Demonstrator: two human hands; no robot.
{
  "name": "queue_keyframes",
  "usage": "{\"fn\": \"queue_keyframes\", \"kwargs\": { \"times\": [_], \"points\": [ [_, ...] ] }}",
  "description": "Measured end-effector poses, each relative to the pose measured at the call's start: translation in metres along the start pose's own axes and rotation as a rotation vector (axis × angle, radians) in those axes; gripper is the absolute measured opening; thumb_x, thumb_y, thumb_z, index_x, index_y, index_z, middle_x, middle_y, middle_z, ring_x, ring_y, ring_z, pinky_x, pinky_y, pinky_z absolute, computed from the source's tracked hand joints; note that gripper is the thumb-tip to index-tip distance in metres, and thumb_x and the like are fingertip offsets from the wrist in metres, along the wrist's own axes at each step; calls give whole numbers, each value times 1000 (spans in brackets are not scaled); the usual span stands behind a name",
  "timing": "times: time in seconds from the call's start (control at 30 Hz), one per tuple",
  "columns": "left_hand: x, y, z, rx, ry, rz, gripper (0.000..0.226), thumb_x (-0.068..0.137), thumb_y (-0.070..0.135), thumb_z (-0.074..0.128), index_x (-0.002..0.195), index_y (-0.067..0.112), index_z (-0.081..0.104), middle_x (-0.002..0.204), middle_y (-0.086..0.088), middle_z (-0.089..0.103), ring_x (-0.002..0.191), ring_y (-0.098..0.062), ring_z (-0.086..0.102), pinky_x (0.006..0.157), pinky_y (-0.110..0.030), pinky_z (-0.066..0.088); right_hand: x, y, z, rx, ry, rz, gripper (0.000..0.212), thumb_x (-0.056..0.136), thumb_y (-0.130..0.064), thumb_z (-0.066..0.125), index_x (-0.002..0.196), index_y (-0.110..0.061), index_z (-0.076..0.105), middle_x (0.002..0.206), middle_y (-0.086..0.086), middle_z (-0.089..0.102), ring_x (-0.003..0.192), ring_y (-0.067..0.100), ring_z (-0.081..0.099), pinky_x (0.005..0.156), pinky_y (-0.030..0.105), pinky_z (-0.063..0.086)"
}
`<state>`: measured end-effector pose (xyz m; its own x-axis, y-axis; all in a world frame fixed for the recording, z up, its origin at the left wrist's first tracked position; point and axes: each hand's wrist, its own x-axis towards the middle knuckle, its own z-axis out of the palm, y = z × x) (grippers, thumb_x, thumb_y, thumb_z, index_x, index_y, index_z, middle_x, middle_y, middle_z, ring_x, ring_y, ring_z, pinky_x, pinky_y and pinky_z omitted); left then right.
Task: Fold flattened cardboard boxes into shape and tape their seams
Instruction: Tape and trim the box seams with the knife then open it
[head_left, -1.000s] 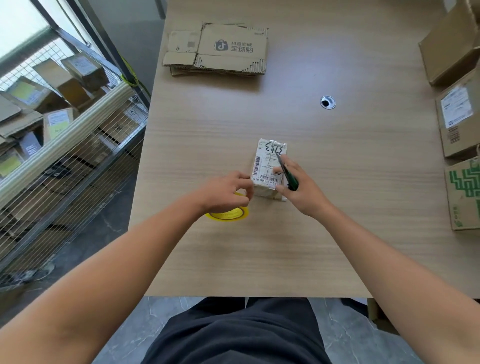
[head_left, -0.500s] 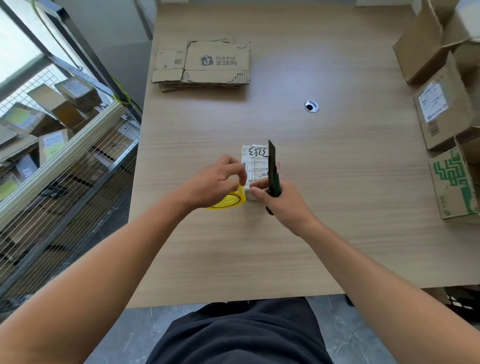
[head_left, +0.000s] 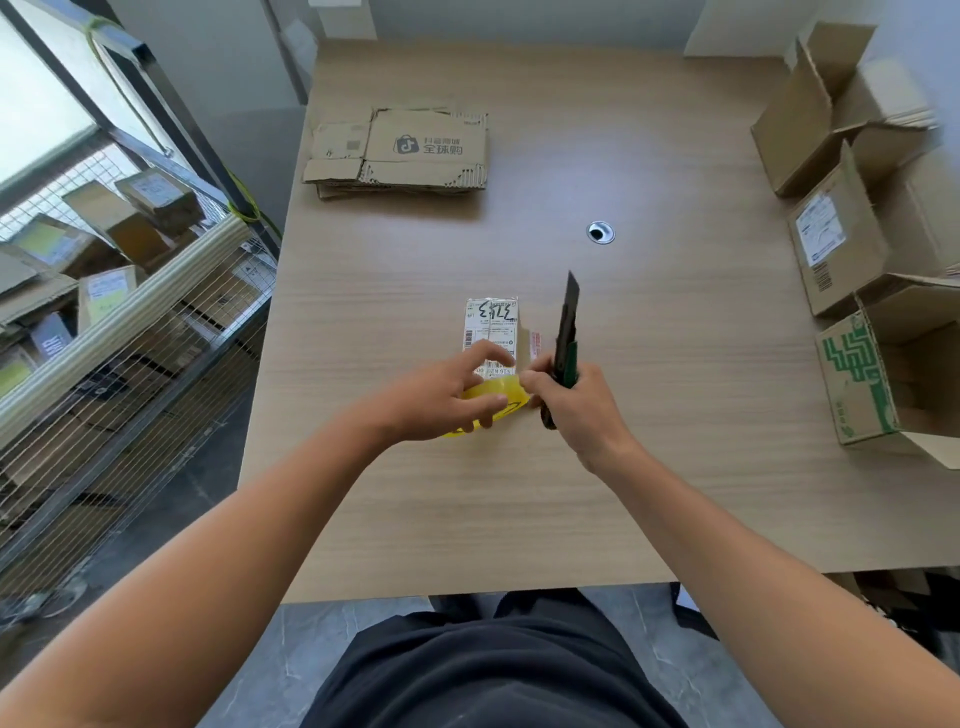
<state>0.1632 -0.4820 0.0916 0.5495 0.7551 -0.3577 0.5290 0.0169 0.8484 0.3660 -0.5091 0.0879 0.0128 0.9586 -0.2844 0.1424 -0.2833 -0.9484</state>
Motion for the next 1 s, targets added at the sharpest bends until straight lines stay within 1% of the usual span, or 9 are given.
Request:
{"fn": "queue_keyframes", "kwargs": {
  "times": [0.17,0.23,0.33,0.4,0.53,0.67,0.8,0.9,1.0],
  "points": [
    [-10,11,19,-123,77,23,30,95,35,67,118,26,50,84,0,73,69,-22,67,60,-36,55,-5,0,-17,-64,-192,-42,18,95,-19,71,80,-12,65,62,0,59,54,7,51,53,19,39],
    [-17,16,26,-261,82,33,28,96,34,63,120,22,51,86,-4,71,68,-28,64,59,-38,54,-6,0,-20,-9,-160,-78,17,95,-14,71,82,-6,64,62,-2,57,54,6,50,53,16,39],
    [-28,18,33,-451,155,62,35,95,36,61,124,20,50,70,0,64,62,-17,59,57,-31,51,-9,2,-24,121,-83,-86,17,96,-11,69,84,-1,64,59,-9,58,56,6,54,52,15,41],
    [-30,17,37,-318,235,21,35,92,42,65,121,27,50,65,3,63,56,-15,58,54,-28,49,-13,6,-23,126,-33,-121,20,95,-14,70,82,-1,63,60,-12,59,58,4,54,56,15,43],
    [-29,2,24,413,359,-367,55,79,72,65,115,33,53,91,6,66,74,-20,65,73,-36,54,-18,16,-15,40,82,-166,25,92,-25,73,77,-8,63,66,-11,57,65,7,51,63,20,42],
    [-16,-17,-8,327,232,-265,39,78,76,60,104,48,56,77,11,65,56,1,54,63,-29,48,-5,34,4,60,215,-72,24,94,-23,72,73,-24,60,64,-21,59,64,2,52,65,17,43],
    [7,-45,-42,394,121,-190,34,89,67,55,114,44,56,58,11,64,45,0,56,56,-26,44,16,53,27,-5,284,-21,23,95,-22,71,75,-21,60,67,-19,61,69,4,55,68,21,45],
    [29,-68,-50,538,145,-143,49,91,67,52,133,44,45,75,8,69,62,0,62,69,-30,48,30,63,41,-89,348,12,22,96,-27,69,76,-27,60,69,-15,62,68,4,54,66,22,44],
    [50,-91,-44,612,142,-59,61,92,70,44,147,52,27,91,5,72,92,-27,67,73,-36,49,43,72,45,-212,414,-27,13,97,-28,67,85,-29,62,76,-14,65,71,-2,57,65,17,43]
  ]
}}
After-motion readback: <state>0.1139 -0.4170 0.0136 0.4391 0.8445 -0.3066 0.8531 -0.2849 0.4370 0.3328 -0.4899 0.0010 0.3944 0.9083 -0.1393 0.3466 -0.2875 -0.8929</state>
